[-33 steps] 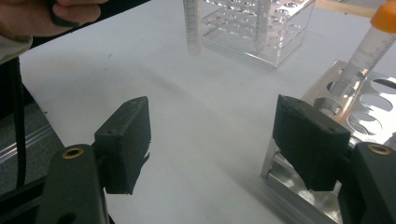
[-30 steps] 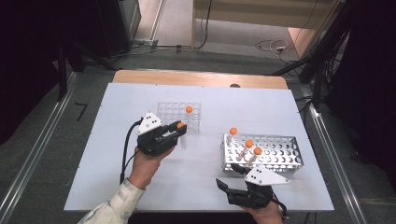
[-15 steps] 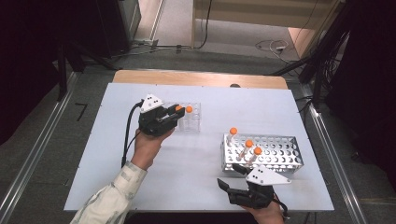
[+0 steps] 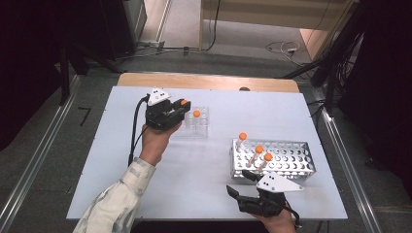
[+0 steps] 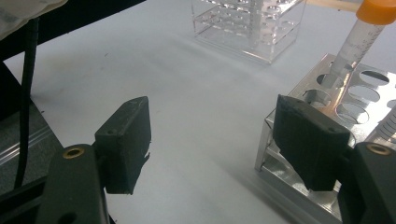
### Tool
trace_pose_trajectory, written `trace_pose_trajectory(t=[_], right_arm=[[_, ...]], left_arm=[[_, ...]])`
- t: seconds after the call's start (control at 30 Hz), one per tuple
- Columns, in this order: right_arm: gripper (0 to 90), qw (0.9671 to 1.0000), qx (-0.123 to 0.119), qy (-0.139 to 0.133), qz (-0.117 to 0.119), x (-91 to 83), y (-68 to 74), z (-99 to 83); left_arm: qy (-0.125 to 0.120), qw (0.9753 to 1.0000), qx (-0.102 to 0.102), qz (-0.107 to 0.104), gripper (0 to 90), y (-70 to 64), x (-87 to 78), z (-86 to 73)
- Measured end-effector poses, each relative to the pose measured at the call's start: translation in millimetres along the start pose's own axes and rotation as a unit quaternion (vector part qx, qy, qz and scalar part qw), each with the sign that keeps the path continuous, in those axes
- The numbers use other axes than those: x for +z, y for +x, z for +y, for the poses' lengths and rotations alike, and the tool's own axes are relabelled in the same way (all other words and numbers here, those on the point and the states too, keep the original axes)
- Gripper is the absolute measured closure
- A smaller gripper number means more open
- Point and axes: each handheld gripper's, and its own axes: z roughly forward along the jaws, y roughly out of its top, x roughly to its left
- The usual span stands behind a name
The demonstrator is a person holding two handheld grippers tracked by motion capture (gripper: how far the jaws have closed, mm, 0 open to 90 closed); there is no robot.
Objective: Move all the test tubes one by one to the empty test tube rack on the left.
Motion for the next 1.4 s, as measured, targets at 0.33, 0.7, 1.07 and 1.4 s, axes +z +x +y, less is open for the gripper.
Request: trace_pose_trajectory(t=[0.33, 0.7, 1.07, 1.4], right_arm=[[26.7, 1.0, 0.0, -0.001, 0.001, -0.1, 0.0, 0.1], [26.9, 1.0, 0.002, -0.003, 0.002, -1.0, 0.0, 0.2], [27.2, 1.0, 0.001, -0.004, 0.001, -0.5, -0.5, -0.2], [27.6, 1.0, -0.001, -0.001, 0.002, 0.1, -0.1, -0.7]], left_arm=[[0.001, 0.9999, 0.007, 0.013, 70.1, -0.1, 12.7, 11.3], [0.008, 0.9995, 0.01, 0.031, 70.0, 2.1, 26.5, 10.7], [0.004, 0.9994, 0.01, 0.034, 70.1, 5.5, 32.2, 1.0], [0.009, 0.9989, 0.025, 0.038, 69.9, 1.1, 34.3, -9.0]])
